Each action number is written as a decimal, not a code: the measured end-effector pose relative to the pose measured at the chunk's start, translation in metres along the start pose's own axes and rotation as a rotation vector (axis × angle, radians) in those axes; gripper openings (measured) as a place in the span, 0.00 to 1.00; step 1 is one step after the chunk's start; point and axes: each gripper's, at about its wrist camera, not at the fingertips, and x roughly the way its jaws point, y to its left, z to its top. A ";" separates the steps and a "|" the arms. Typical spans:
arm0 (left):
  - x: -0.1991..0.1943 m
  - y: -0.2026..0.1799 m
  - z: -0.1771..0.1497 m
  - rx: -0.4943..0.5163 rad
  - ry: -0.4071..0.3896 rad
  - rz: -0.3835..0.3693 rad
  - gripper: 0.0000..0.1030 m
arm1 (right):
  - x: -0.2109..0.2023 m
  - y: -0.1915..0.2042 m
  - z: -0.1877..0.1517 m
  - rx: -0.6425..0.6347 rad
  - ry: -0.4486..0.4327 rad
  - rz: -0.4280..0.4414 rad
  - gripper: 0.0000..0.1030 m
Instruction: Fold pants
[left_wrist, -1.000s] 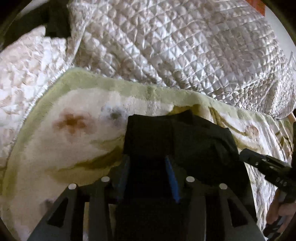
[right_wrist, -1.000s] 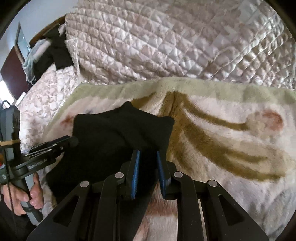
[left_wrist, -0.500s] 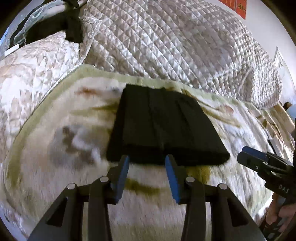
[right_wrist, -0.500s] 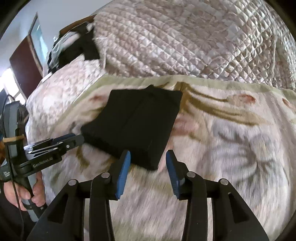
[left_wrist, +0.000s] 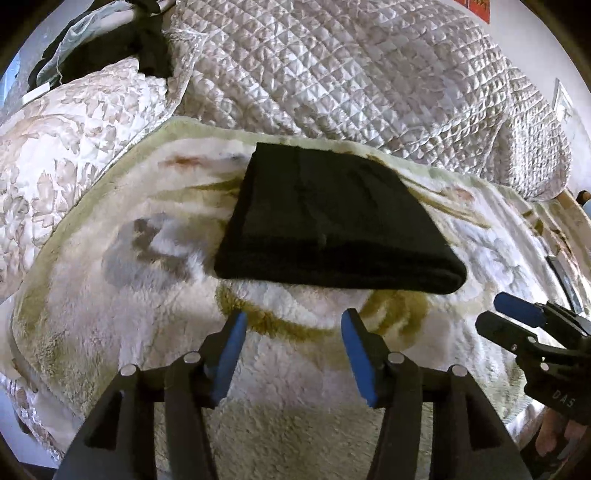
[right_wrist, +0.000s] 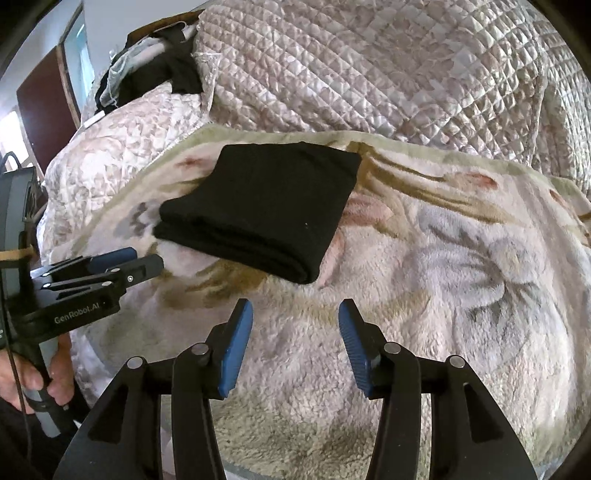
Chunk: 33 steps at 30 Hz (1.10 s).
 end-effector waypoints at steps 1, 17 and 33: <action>0.003 0.000 -0.001 0.002 0.007 0.008 0.56 | 0.003 0.000 -0.001 -0.001 0.008 -0.003 0.48; 0.019 -0.009 -0.006 0.051 0.038 0.044 0.70 | 0.025 0.002 -0.007 -0.021 0.032 -0.020 0.62; 0.018 -0.009 -0.007 0.066 0.039 0.067 0.70 | 0.026 0.005 -0.011 -0.053 -0.005 -0.038 0.67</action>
